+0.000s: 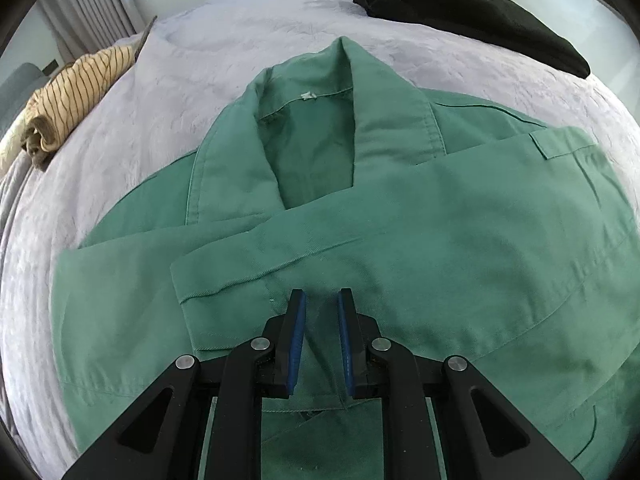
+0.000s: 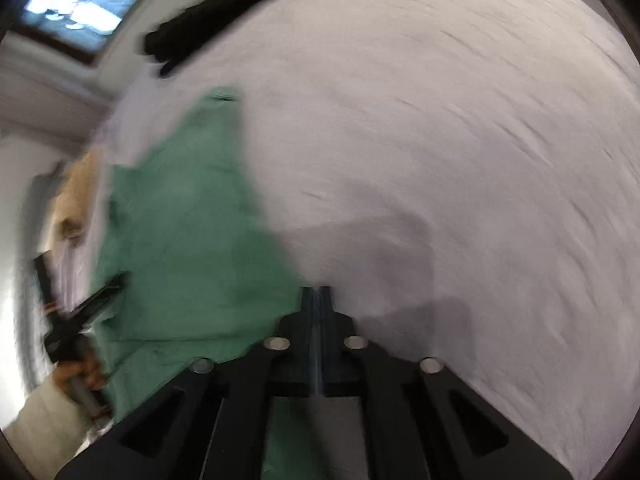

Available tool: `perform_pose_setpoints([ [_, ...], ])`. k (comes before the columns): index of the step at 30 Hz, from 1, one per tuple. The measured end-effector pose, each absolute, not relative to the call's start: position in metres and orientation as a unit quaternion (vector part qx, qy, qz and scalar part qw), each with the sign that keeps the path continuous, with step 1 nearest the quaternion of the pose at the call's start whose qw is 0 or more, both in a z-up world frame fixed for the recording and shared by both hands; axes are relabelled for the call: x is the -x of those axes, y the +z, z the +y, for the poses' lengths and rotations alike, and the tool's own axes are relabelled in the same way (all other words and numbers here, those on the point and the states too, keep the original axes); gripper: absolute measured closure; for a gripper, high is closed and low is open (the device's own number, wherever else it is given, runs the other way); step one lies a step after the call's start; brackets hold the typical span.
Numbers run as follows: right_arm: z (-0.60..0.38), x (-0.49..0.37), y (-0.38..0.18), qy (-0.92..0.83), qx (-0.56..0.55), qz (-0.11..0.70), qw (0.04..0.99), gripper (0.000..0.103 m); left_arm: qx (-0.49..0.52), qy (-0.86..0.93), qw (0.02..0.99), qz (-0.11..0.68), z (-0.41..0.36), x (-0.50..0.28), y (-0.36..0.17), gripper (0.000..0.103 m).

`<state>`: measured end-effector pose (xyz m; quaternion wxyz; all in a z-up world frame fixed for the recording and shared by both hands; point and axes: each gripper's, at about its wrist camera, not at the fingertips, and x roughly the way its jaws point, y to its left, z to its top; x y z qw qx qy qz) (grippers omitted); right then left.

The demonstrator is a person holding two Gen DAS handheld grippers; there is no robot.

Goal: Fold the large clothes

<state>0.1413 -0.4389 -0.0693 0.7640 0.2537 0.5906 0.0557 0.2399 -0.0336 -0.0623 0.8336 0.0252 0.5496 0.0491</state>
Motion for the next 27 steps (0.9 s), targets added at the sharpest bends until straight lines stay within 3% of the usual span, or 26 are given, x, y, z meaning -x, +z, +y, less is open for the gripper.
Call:
perform_pose_setpoints([
  [8, -0.421, -0.159, 0.003, 0.110, -0.216, 0.521, 0.818, 0.100, 0.011, 0.040, 0.836, 0.548, -0.016, -0.212, -0.025, 0.085],
  [14, -0.372, -0.193, -0.055, 0.112, -0.179, 0.595, 0.776, 0.101, -0.002, 0.056, 0.818, 0.572, -0.013, -0.187, -0.056, 0.085],
  [16, -0.390, -0.191, -0.075, 0.104, -0.242, 0.602, 0.754, 0.103, 0.012, 0.061, 0.816, 0.575, -0.005, -0.182, -0.053, 0.085],
  [18, -0.411, -0.183, -0.069, 0.070, -0.281, 0.593, 0.751, 0.103, 0.028, 0.066, 0.815, 0.575, 0.002, -0.175, -0.045, 0.085],
  [23, -0.414, -0.159, -0.035, 0.076, -0.237, 0.592, 0.766, 0.100, 0.029, 0.089, 0.808, 0.582, 0.012, -0.155, -0.030, 0.085],
  [27, -0.390, -0.138, -0.023, 0.099, -0.191, 0.616, 0.758, 0.087, 0.040, 0.103, 0.793, 0.599, 0.010, -0.133, -0.026, 0.085],
])
